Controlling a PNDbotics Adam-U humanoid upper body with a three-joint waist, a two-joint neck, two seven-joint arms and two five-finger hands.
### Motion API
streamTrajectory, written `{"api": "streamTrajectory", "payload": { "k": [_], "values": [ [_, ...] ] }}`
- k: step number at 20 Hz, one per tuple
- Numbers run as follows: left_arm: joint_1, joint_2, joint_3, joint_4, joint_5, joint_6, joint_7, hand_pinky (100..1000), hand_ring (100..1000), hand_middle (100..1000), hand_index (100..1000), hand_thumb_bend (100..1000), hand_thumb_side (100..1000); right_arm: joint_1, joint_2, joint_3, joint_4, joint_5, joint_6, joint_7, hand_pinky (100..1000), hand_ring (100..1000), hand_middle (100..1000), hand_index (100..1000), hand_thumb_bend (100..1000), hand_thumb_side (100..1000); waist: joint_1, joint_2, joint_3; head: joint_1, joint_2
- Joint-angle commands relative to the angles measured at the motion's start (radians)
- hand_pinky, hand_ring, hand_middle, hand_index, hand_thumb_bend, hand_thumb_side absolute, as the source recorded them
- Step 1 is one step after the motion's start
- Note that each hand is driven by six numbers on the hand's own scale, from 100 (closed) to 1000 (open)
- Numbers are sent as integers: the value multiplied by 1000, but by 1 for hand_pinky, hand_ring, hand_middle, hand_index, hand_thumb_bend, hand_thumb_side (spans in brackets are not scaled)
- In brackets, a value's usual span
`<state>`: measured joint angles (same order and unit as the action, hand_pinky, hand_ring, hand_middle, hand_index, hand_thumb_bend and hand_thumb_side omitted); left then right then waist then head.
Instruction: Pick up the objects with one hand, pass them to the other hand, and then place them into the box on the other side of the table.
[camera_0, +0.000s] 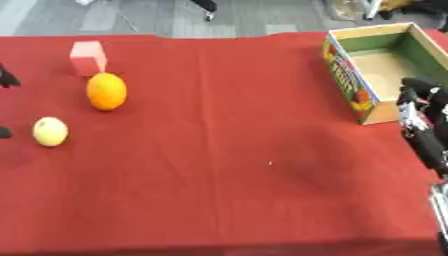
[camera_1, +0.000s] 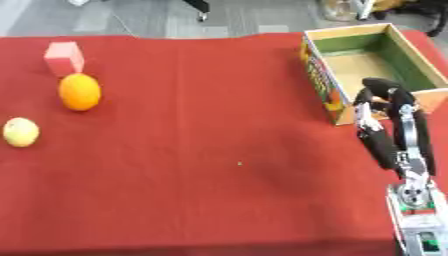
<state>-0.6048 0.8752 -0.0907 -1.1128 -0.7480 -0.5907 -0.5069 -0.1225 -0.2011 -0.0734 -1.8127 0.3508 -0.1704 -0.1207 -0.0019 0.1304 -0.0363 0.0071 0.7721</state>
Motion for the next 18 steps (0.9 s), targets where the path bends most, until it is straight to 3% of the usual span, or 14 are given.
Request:
{"api": "streamTrajectory", "payload": {
  "k": [1, 11, 18],
  "values": [
    [-31, 2, -9, 18, -32, -4, 3, 757, 634, 642, 803, 622, 476, -7, -22, -1, -18, 2, -2, 2, 714, 798, 775, 772, 100, 695, 13, -30, -1, 0, -2],
    [-63, -78, -25, 111, -175, 20, 48, 749, 626, 633, 794, 593, 465, -11, -19, 0, -19, 0, -2, 2, 714, 798, 775, 772, 100, 695, 11, -27, -9, 16, -2],
    [-57, -97, -14, 142, -211, 29, 74, 747, 623, 628, 790, 589, 464, -12, -18, 1, -19, -1, -2, 3, 714, 798, 775, 772, 100, 696, 14, -28, -13, 143, -2]
  ]
}}
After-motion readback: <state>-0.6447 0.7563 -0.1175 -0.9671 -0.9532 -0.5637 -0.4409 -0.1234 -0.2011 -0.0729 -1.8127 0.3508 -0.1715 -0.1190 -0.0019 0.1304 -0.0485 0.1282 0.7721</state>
